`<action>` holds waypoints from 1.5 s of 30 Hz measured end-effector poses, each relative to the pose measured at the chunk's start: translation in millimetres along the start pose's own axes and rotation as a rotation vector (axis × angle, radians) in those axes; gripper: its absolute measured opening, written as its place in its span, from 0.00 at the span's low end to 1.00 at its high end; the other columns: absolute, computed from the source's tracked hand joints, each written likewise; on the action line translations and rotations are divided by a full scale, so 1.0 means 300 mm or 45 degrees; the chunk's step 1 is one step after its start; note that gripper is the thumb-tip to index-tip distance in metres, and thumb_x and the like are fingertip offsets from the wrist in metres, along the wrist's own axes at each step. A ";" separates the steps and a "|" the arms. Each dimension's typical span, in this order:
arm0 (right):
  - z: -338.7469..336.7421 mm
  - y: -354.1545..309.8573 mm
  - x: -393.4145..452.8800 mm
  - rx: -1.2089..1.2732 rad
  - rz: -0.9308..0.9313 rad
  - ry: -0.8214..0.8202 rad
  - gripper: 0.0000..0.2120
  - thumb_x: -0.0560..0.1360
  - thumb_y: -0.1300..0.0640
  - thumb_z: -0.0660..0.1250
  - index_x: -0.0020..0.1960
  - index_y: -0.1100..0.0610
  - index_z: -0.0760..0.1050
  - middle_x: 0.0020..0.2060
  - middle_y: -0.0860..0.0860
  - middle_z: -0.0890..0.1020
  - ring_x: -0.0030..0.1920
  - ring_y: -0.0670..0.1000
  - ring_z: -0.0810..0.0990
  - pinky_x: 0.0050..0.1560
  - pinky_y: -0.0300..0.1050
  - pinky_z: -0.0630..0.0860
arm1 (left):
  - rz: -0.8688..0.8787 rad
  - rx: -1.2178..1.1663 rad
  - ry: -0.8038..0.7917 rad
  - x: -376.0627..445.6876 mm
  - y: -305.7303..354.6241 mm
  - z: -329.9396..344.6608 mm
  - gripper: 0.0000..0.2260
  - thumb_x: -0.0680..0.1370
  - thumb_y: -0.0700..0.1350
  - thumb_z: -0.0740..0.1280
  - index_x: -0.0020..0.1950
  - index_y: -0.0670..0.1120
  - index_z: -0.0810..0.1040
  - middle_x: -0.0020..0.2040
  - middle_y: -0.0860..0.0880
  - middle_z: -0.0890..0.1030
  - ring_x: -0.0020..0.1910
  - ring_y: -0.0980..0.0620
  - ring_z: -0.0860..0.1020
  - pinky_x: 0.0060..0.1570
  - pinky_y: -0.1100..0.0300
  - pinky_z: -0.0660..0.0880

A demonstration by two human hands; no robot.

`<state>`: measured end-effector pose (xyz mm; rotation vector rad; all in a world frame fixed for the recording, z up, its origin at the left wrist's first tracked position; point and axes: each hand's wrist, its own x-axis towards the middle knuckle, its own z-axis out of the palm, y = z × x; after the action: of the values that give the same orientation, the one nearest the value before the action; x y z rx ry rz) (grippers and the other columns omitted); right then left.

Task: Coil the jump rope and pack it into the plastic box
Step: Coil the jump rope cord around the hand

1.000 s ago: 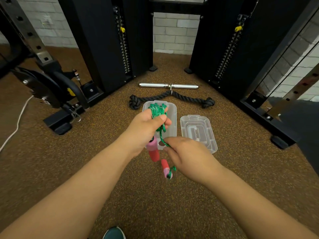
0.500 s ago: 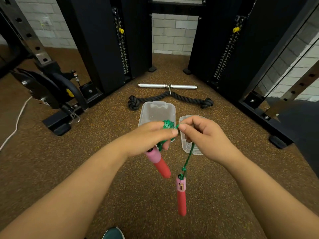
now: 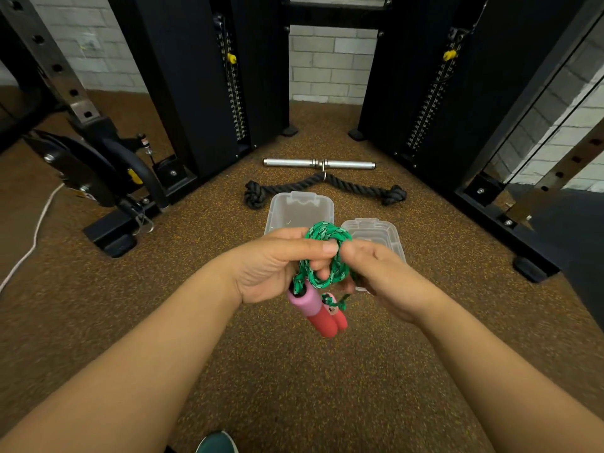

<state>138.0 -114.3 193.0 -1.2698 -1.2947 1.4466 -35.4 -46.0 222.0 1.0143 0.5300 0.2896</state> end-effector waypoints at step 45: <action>0.129 0.057 -0.007 -1.342 -0.045 0.117 0.11 0.80 0.50 0.53 0.46 0.54 0.68 0.43 0.55 0.79 0.44 0.58 0.78 0.45 0.52 0.74 | 0.348 0.066 1.054 0.058 0.016 -0.027 0.09 0.79 0.50 0.62 0.55 0.51 0.79 0.24 0.55 0.67 0.25 0.56 0.67 0.34 0.61 0.66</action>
<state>101.4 -126.2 175.5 -1.8951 -2.0985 0.6051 -25.1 -29.4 217.8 0.9938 1.1471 0.9629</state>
